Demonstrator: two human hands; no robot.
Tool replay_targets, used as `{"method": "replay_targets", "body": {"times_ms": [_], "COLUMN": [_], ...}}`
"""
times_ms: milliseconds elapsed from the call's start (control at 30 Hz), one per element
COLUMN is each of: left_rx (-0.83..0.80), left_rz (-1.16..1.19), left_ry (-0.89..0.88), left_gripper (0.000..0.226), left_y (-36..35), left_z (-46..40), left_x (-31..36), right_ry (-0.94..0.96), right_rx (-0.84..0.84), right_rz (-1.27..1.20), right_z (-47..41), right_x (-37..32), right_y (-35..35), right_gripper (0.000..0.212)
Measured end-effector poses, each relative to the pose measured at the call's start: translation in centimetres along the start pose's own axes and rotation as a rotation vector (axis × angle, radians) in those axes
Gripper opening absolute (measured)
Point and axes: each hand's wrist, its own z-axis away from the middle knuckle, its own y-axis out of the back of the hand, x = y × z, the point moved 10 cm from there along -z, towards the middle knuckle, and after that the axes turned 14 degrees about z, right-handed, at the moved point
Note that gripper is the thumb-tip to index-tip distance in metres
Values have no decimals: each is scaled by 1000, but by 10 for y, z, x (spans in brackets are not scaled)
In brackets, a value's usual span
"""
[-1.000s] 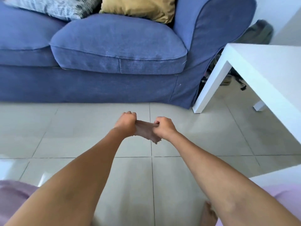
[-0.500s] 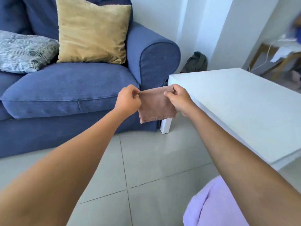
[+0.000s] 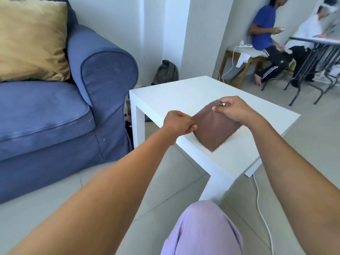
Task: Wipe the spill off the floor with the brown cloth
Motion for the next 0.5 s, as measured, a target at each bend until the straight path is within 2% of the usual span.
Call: {"method": "replay_targets", "body": {"times_ms": [100, 200, 433, 500], "left_rx": [79, 162, 177, 157], "left_rz": [-1, -57, -479, -583], "left_ry": [26, -21, -206, -229], "left_gripper": [22, 21, 24, 27], "left_y": [-7, -1, -5, -3], "left_z": [-14, -25, -26, -25], "left_x": [-16, -18, -4, -3], "right_ry": [-68, -111, -129, -159], "right_rx": [-25, -10, 53, 53], "right_rz": [8, -2, 77, 127], "right_z": [-10, -18, -23, -24], "right_x": [25, 38, 46, 48], "right_y": [-12, -22, -39, -41], "right_gripper": [43, 44, 35, 39]}}
